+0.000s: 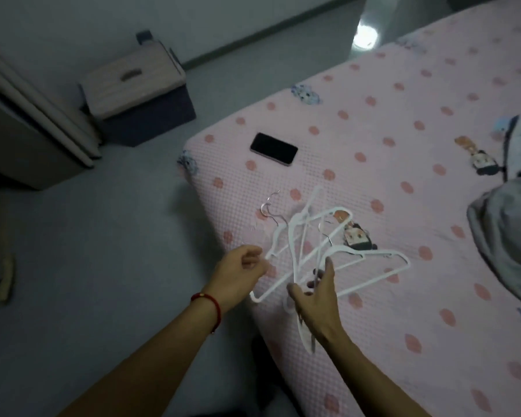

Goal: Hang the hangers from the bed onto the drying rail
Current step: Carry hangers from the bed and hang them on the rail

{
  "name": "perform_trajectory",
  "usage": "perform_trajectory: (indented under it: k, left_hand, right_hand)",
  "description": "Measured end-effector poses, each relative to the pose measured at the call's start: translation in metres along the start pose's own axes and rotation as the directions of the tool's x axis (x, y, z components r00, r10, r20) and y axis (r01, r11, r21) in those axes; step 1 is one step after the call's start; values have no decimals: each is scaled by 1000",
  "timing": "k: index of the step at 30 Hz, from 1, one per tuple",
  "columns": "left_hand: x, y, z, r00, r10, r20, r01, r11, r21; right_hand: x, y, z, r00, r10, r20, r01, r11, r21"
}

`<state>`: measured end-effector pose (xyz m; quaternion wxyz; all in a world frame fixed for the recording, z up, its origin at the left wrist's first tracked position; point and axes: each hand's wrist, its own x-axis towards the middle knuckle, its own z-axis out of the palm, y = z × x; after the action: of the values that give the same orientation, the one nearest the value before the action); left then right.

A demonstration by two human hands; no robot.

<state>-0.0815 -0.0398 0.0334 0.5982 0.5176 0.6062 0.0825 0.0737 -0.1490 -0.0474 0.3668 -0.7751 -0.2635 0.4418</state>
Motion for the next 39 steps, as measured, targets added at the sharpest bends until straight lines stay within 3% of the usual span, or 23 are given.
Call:
perform_trajectory:
  k: [2,4,7,10,12,14,16,17,20,23,31,34,39]
  left_hand:
    - [-13,11,-19,1000,-1,-9,0,992,-122]
    - [-33,16,-47,997,33,-70,-48,972,-229]
    - [-67,3,-105,921,29,-389,-118,971,-208]
    - [-119,-27,-171,778,51,-626,-151,983,-108]
    - [-161,-52,-212,691,122,-713,-74,992,98]
    - [-206,-74,-246,612,196,-766,45,958,282]
    - [-250,-99,-273,527,292,-798,141,896,420]
    - [-272,-113,-285,489,337,-805,183,862,472]
    - [-327,-163,-317,432,344,-834,300,817,492]
    - [-378,-208,-334,382,350,-855,429,753,500]
    - [-492,-310,-360,254,343,-904,485,764,426]
    - [-525,-342,-362,204,291,-935,534,767,356]
    - [-570,-383,-362,135,80,-988,671,726,151]
  right_hand:
    - [-16,-34,15,971,-110,211,111,994,4]
    - [-35,-71,38,897,-191,398,211,977,-6]
    - [-65,-126,80,686,-302,663,441,896,-48]
    - [-95,-201,124,476,-476,739,796,591,-132]
    - [-122,-260,154,262,-694,670,915,399,56]
    - [-158,-313,185,-13,-757,653,942,210,262]
    - [-202,-349,220,-292,-641,709,912,36,409]
    - [-225,-359,239,-387,-552,739,888,-8,459]
    - [-293,-367,291,-578,-393,715,795,-74,602]
    - [-352,-363,329,-679,-334,654,711,-75,699]
    - [-483,-325,410,-781,-191,595,607,-7,795]
    - [-521,-310,435,-763,-162,626,625,63,778]
    - [-541,-295,485,-620,-290,729,691,239,682]
